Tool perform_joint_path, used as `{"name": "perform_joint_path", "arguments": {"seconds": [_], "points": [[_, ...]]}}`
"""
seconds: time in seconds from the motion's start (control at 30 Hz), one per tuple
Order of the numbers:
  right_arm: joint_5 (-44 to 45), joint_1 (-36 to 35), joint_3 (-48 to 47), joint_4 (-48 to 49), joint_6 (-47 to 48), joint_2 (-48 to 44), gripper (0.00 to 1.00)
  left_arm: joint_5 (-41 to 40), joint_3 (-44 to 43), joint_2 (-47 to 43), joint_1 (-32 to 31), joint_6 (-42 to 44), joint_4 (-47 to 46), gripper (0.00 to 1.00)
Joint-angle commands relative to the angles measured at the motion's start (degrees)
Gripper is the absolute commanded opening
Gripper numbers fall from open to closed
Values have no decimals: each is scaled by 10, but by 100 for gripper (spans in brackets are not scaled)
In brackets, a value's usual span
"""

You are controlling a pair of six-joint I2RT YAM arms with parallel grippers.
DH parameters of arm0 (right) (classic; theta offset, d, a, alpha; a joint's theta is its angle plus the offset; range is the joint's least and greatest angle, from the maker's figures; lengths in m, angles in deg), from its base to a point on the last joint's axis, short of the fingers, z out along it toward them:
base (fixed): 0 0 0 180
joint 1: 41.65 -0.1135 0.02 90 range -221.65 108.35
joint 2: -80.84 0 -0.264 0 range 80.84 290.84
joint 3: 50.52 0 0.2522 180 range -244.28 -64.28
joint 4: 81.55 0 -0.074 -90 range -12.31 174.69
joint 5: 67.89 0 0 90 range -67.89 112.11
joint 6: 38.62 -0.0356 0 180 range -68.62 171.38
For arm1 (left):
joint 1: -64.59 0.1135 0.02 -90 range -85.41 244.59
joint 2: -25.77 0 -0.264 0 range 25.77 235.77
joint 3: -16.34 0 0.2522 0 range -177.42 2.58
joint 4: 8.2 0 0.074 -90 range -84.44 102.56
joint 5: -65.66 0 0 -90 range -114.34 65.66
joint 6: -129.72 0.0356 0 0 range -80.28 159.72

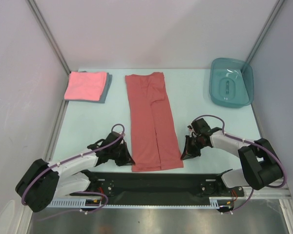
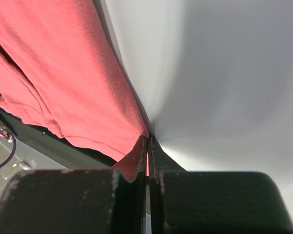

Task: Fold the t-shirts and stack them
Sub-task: Fold the tshirt

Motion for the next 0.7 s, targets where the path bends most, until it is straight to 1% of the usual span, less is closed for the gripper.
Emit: {"name": "perform_joint_path", "arguments": {"seconds": [0.0, 0.07, 0.13, 0.17, 0.2, 0.27, 0.3, 0.37, 0.4, 0.53, 0.63, 0.67], "points": [[-16, -1, 2, 9, 13, 9, 0, -14, 16, 2, 3, 3, 15, 0], [-27, 1, 1, 13, 18, 14, 0, -12, 13, 10, 3, 4, 13, 1], [-27, 1, -5, 8, 19, 13, 5, -4, 12, 17, 3, 6, 7, 10], [-21, 0, -8, 5, 19, 12, 10, -3, 12, 19, 3, 5, 7, 14], [-13, 2, -10, -1, 20, 10, 15, -4, 13, 17, 3, 4, 7, 23], [-9, 4, -14, -8, 20, 13, 21, -7, 16, 11, 3, 2, 9, 30], [-3, 3, -15, -9, 17, 12, 26, -8, 16, 6, 3, 1, 10, 37], [-1, 4, -15, -8, 17, 14, 28, -10, 20, 3, 3, -2, 7, 43], [0, 4, -15, -8, 17, 15, 31, -10, 22, 6, 3, -2, 4, 43], [-3, 4, -15, 0, 21, 33, 32, 0, 25, 32, 3, 3, -18, 42], [-6, 4, -10, 15, 21, 47, 31, 3, 30, 52, 3, 5, -34, 37], [-12, 3, -8, 19, 21, 49, 29, 3, 30, 53, 3, 6, -37, 31]]}}
